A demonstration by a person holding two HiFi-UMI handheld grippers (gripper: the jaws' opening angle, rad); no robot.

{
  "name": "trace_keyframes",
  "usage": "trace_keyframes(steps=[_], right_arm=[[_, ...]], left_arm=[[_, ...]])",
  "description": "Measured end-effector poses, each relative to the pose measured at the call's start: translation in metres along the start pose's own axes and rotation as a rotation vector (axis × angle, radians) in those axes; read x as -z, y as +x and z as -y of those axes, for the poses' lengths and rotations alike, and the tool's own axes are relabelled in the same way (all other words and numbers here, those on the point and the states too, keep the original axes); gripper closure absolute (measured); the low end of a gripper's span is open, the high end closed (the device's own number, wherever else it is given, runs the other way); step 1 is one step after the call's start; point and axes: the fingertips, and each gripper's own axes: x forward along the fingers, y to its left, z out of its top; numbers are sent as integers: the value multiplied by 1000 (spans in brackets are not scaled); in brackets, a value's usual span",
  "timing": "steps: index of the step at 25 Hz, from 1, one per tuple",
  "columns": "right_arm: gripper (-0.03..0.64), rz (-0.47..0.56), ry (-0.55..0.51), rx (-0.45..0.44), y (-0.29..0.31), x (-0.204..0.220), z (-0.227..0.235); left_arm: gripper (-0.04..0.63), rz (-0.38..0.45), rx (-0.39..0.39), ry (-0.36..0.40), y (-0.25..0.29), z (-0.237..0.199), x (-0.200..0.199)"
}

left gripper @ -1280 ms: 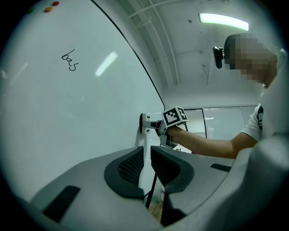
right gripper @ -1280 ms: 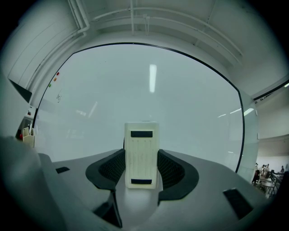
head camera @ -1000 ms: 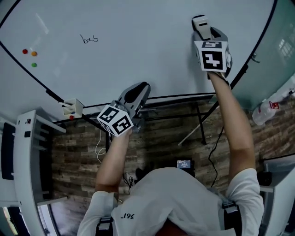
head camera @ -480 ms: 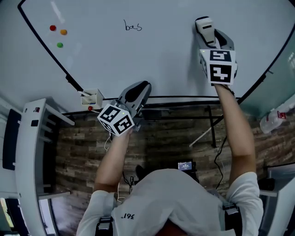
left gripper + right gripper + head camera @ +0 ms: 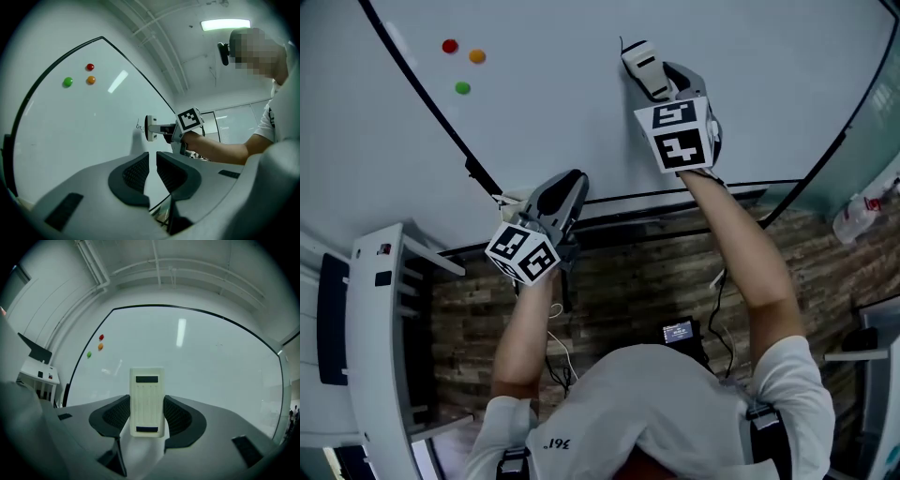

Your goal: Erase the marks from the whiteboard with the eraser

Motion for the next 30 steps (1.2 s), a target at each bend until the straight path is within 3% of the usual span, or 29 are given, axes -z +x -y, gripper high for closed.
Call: trace_keyframes(steps=[8, 14, 30], right_arm=[[374, -3, -41, -88, 43, -34, -104], [374, 5, -35, -105, 73, -55, -147], [371, 0, -38, 25, 102, -55, -159]], left_arm=[[540, 27, -33, -14, -37, -43, -17], [540, 37, -63, 2, -53, -59, -29], [540, 32, -95, -20, -70, -69, -23]])
